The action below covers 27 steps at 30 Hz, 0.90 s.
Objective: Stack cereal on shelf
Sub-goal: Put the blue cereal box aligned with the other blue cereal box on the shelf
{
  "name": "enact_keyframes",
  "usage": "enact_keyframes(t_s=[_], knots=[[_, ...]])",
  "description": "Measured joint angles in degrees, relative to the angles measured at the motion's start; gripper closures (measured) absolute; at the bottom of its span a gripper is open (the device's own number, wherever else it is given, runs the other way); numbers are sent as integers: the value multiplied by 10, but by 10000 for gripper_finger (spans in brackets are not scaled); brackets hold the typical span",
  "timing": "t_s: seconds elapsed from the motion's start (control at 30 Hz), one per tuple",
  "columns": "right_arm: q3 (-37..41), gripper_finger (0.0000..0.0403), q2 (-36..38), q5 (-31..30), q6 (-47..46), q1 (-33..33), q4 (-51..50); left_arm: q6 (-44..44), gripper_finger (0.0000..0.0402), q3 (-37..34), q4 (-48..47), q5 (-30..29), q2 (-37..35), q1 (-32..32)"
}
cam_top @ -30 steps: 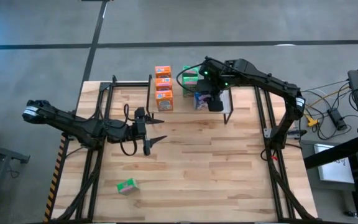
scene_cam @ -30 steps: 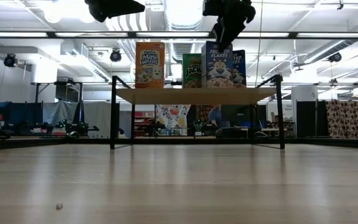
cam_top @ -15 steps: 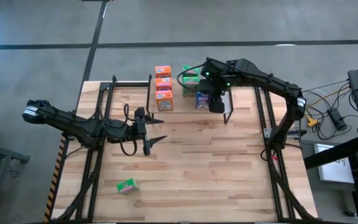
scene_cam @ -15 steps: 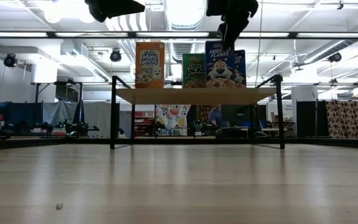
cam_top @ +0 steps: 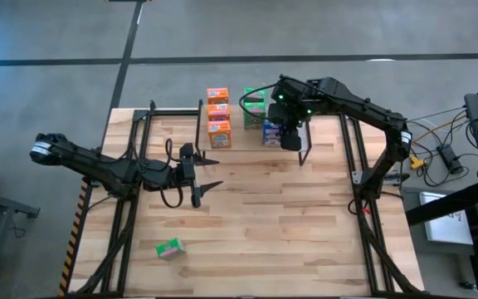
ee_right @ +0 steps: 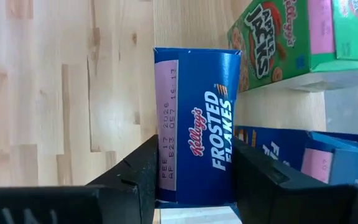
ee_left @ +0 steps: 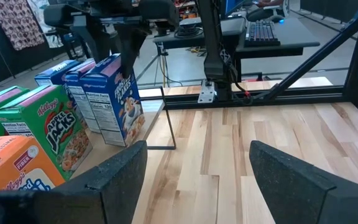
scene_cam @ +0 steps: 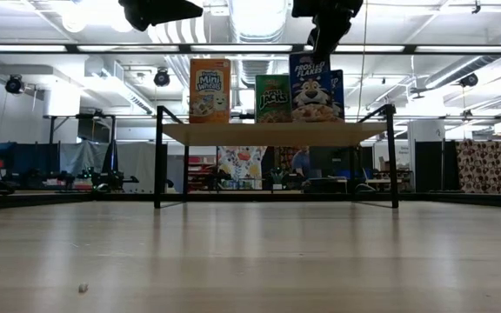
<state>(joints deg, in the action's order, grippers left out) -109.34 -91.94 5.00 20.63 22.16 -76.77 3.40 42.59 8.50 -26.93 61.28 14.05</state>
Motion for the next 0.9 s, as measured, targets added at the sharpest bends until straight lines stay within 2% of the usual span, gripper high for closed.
enact_keyframes(t_s=[0.23,0.6,0.9], knots=[[0,245,12,27,-19,-5,-44,-7,135,0,-11,0,0,0],[5,251,52,25,-33,-5,-51,-12,135,0,-12,0,0,0],[75,251,87,25,-34,-5,-14,-14,135,0,-13,0,0,0]])
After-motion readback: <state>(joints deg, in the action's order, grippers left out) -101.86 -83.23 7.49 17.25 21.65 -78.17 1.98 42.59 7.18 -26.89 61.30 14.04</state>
